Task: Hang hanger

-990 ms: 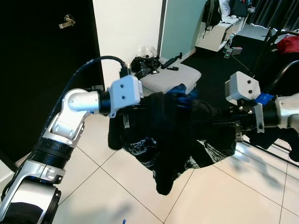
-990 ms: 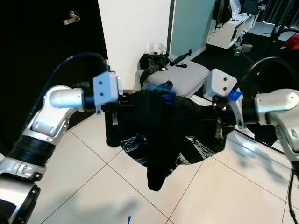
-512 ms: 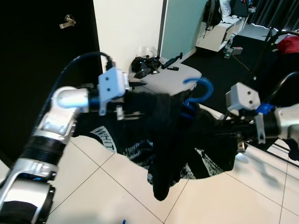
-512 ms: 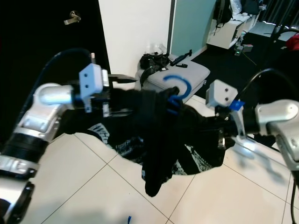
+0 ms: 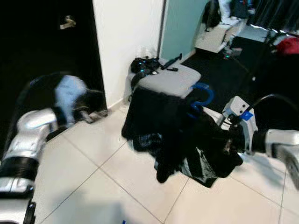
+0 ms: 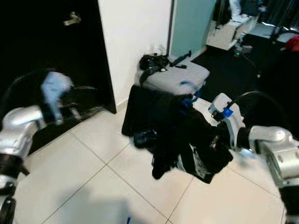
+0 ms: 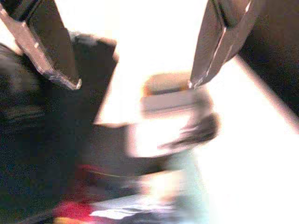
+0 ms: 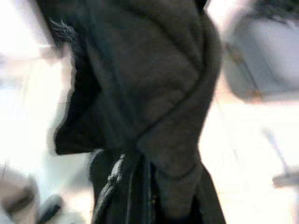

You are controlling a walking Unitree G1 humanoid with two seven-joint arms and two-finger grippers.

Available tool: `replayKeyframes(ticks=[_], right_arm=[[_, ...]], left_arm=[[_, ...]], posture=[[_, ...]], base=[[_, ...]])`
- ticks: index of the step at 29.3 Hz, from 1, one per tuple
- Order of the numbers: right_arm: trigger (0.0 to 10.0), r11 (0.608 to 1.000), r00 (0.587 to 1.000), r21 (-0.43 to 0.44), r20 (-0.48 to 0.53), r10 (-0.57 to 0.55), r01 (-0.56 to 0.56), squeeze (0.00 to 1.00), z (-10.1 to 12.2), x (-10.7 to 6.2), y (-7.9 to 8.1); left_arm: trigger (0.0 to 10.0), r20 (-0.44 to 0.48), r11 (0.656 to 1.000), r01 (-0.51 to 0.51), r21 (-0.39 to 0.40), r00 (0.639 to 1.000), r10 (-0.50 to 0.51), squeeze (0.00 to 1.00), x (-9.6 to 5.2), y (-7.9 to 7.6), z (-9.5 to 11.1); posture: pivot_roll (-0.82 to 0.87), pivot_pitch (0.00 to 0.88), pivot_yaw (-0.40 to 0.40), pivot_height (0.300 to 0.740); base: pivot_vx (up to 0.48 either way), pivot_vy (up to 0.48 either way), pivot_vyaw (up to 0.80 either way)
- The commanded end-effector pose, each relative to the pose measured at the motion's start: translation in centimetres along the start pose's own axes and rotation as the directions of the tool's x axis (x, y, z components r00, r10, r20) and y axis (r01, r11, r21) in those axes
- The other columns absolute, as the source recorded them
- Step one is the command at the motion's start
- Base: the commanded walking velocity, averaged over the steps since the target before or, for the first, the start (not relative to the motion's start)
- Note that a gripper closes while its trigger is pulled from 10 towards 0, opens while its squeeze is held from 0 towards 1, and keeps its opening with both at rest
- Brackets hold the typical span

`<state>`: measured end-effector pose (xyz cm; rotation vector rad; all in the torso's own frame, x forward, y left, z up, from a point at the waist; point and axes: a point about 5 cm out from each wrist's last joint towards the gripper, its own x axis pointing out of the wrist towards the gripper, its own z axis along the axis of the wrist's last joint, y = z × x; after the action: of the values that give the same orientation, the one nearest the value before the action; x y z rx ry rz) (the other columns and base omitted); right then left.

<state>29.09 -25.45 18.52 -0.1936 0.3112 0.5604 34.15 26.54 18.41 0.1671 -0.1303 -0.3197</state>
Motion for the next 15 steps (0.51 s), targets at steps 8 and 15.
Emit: replayKeyframes(ticks=[8,15], right_arm=[[0.0,0.864,0.890,0.217,-0.070,-0.450,0.454,0.00,-3.7,-1.1,-2.3],[0.0,0.756,0.805,0.288,-0.115,-0.582,0.587,0.00,-5.4,0.1,-0.7]], left_arm=[[10.0,-0.135,0.965,-0.134,-0.227,0.985,0.105,0.00,-1.2,-5.7,-5.9],[10.0,-0.182,0.943,-0.133,-0.306,0.980,0.079,0.00,-1.4,-10.5,-8.2]], posture=[[-0.01,0.056,-0.031,0.740],[-0.03,0.044,-0.028,0.740]], base=[[0.000,0.000,-0.79],[0.069,0.000,-0.79]])
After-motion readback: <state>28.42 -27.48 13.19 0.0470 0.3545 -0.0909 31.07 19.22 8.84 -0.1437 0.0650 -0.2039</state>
